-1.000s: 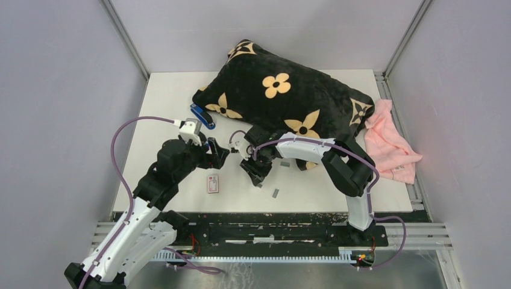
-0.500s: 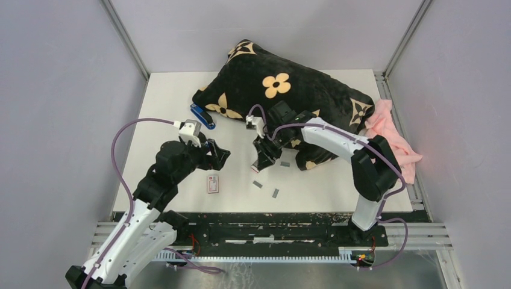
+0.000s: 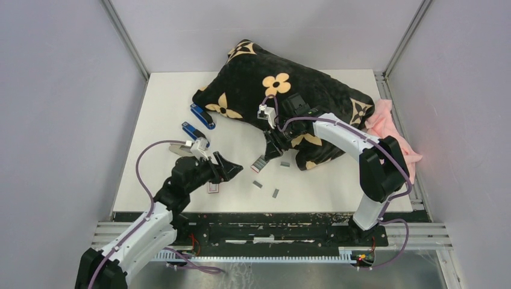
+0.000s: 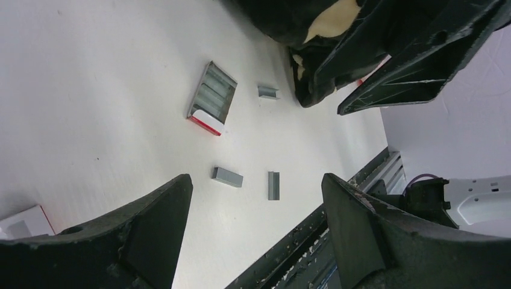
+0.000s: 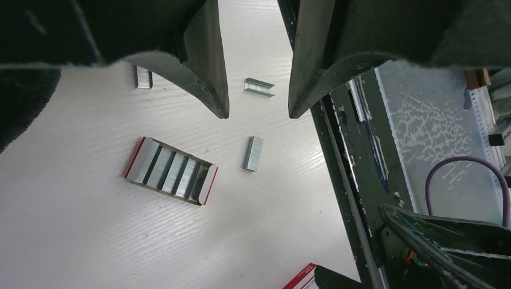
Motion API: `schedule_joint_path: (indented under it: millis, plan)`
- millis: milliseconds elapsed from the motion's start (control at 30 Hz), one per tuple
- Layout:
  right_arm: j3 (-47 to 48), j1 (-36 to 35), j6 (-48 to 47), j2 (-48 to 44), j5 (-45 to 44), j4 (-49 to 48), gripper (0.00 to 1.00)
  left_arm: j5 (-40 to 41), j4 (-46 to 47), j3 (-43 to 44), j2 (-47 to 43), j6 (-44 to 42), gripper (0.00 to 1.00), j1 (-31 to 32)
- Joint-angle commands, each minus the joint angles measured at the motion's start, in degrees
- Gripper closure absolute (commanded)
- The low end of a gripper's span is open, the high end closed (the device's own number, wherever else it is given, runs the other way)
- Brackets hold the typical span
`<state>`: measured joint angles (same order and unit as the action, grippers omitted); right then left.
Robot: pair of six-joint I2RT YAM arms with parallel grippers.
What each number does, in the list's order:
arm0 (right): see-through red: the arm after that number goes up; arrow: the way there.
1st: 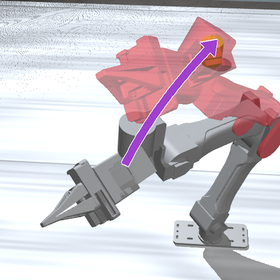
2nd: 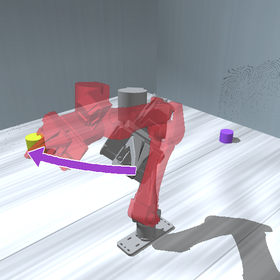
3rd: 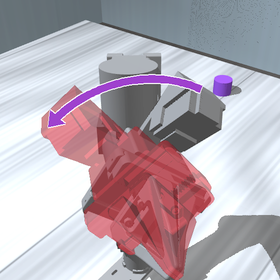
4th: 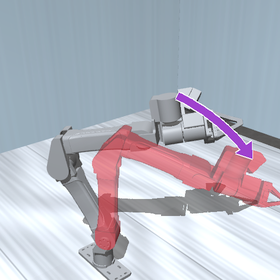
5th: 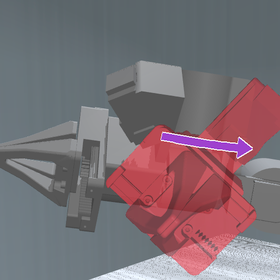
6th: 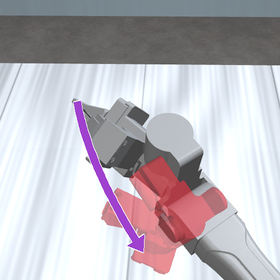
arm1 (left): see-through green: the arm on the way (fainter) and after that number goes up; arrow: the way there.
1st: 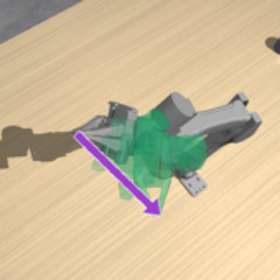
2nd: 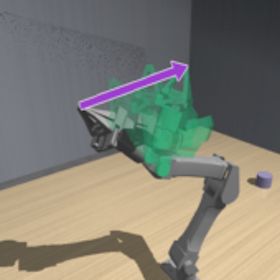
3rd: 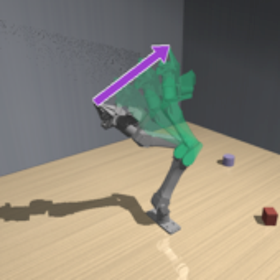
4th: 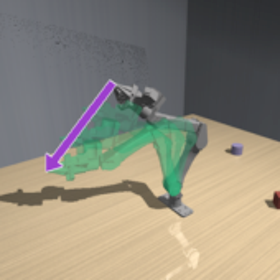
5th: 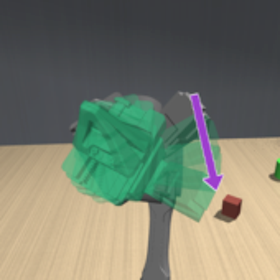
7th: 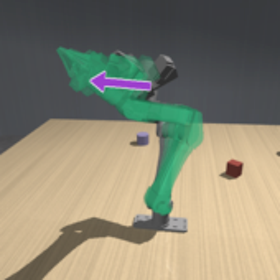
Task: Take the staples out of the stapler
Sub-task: Adjust the staple box at the center of the board.
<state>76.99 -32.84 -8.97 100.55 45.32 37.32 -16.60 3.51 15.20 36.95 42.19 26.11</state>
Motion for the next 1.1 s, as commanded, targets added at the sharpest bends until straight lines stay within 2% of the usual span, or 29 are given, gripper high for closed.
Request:
schedule_joint_path:
  millis: [0, 300, 500, 733, 833, 1067]
  plan:
    - [0.2, 0.3, -0.8, -0.4, -1.7, -1.8, 0.53, -1.5, 12.5, -1.7, 2.1, 7.3, 0.16, 0.4]
    - [1.5, 0.3, -1.8, 1.3, -6.8, -1.3, 0.53, 3.6, 13.9, -2.3, 7.0, 6.5, 0.24, 4.2]
    - [2.3, 0.3, 0.3, 3.8, -14.7, -1.7, 0.53, 7.3, 15.6, 0.5, 15.3, 4.7, 0.32, 8.8]
    - [2.3, 0.3, 4.1, 7.8, -16.1, -3.9, 0.51, 10.7, 17.2, 3.4, 25.1, 2.8, 0.33, 10.7]
    - [2.0, 0.3, 6.4, 9.5, -17.0, -5.5, 0.47, 11.1, 18.8, 4.2, 28.6, 2.3, 0.31, 10.7]
    - [2.9, 0.3, 9.9, 13.1, -15.3, -8.0, 0.46, 11.1, 21.0, 6.3, 34.2, 1.4, 0.31, 10.6]
